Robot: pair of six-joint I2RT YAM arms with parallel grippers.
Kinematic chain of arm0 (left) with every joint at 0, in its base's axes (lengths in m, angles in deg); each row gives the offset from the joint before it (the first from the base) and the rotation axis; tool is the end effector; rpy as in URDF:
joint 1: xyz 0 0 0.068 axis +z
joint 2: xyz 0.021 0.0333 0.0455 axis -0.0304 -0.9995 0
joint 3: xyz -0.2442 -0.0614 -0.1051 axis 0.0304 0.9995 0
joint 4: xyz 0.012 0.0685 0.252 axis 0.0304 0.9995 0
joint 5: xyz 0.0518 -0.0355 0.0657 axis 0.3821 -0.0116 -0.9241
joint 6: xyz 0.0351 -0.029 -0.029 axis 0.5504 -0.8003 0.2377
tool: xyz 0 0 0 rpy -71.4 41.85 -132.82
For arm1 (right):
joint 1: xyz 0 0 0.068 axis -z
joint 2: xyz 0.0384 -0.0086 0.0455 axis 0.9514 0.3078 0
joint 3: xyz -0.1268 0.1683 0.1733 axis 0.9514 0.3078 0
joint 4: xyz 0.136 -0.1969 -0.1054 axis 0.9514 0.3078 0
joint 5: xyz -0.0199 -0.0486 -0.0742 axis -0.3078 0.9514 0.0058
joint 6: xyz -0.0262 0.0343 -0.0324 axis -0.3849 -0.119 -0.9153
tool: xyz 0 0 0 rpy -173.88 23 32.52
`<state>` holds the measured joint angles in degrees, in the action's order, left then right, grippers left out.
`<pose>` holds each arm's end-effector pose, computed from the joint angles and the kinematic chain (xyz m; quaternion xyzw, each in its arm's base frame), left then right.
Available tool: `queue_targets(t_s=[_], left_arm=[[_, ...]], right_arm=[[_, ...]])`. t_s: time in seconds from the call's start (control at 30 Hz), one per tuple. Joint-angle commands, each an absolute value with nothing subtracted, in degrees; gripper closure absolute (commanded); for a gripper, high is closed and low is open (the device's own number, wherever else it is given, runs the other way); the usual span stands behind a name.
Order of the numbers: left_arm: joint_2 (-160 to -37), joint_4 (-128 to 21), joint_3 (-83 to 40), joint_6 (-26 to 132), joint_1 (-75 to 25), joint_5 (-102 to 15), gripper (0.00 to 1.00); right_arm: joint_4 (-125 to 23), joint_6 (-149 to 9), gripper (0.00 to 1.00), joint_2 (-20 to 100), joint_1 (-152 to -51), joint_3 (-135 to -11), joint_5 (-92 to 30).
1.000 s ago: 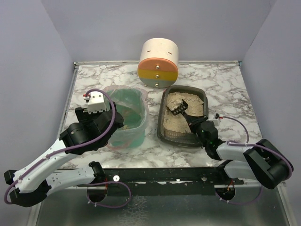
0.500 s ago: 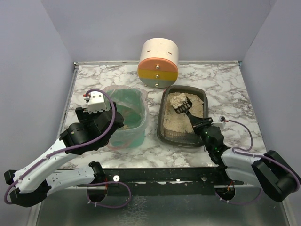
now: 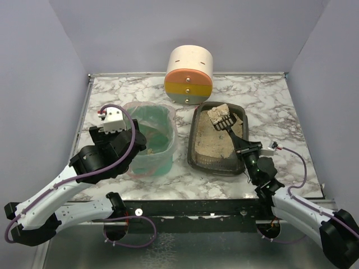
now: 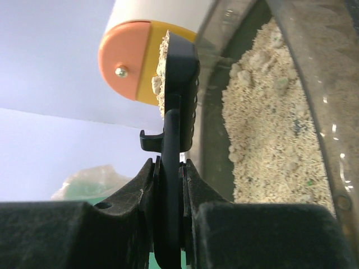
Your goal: Clean the litter box
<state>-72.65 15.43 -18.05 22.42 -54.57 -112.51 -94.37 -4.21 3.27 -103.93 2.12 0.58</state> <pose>0.0926 -0.0827 0.3839 -0.0832 0.8199 0.0725 0.5618 0.1401 0.0697 0.1689 0.3810 0.6046 0.4471 0.5379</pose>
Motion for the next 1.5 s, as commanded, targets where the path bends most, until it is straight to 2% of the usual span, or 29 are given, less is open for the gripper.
queue_targets(t_s=[0.0, 0.3, 0.4, 0.47, 0.57, 0.67, 0.77, 0.87, 0.97, 1.07, 1.17, 1.27, 1.37, 1.47], left_arm=[[-72.9, 14.6, -20.4, 23.5, -54.3, -112.1, 0.01], [-73.5, 14.2, -22.3, 24.3, -54.3, -111.5, 0.01], [-73.6, 14.3, -22.7, 24.7, -54.3, -111.5, 0.01], [-73.6, 14.3, -22.7, 24.8, -54.3, -111.6, 0.01], [-73.8, 14.2, -22.8, 24.6, -54.3, -111.4, 0.01], [-74.4, 14.1, -23.0, 24.5, -54.3, -111.1, 0.01], [-74.5, 14.1, -23.2, 24.5, -54.3, -110.6, 0.01], [-74.2, 13.8, -22.8, 24.6, -54.3, -110.4, 0.01], [-73.7, 13.8, -22.5, 24.4, -54.3, -110.0, 0.01], [-73.5, 13.7, -22.0, 24.6, -54.3, -110.0, 0.01], [-73.1, 13.6, -21.9, 24.5, -54.3, -109.7, 0.01], [-73.0, 13.6, -21.8, 24.7, -54.3, -109.7, 0.01], [-72.8, 13.6, -21.7, 24.6, -54.3, -109.7, 0.01], [-72.6, 13.3, -21.5, 24.6, -54.3, -109.7, 0.01]], right_arm=[[-91.1, -2.4, 0.99, -3.4, -103.8, 7.4, 2.1], [-80.5, -0.8, 0.99, -19.1, -103.8, 7.6, -0.3], [-72.9, -1.9, 0.99, -24.0, -103.8, 5.3, 0.0], [-73.6, -3.0, 0.99, -25.8, -103.8, 5.0, -2.7], [-64.4, -2.6, 0.99, -29.8, -103.8, 2.7, -0.5], [-70.7, -0.5, 0.99, -31.8, -103.8, 5.3, -3.4], [-64.2, 0.4, 0.99, -33.8, -103.8, 3.0, -1.5], [-73.5, 1.5, 0.99, -31.1, -103.8, 5.1, -6.3], [-61.9, 0.1, 0.99, -30.7, -103.8, -0.8, -2.0], [-76.5, -0.2, 0.99, -27.8, -103.8, 1.9, -8.3], [-66.4, -1.3, 1.00, -28.3, -103.8, -2.2, -4.2], [-77.3, -0.3, 0.99, -27.9, -103.8, 0.6, -9.4], [-60.7, -1.2, 1.00, -30.4, -103.8, -5.0, -4.8], [-69.6, 0.3, 0.99, -34.8, -103.8, -0.1, -7.7]])
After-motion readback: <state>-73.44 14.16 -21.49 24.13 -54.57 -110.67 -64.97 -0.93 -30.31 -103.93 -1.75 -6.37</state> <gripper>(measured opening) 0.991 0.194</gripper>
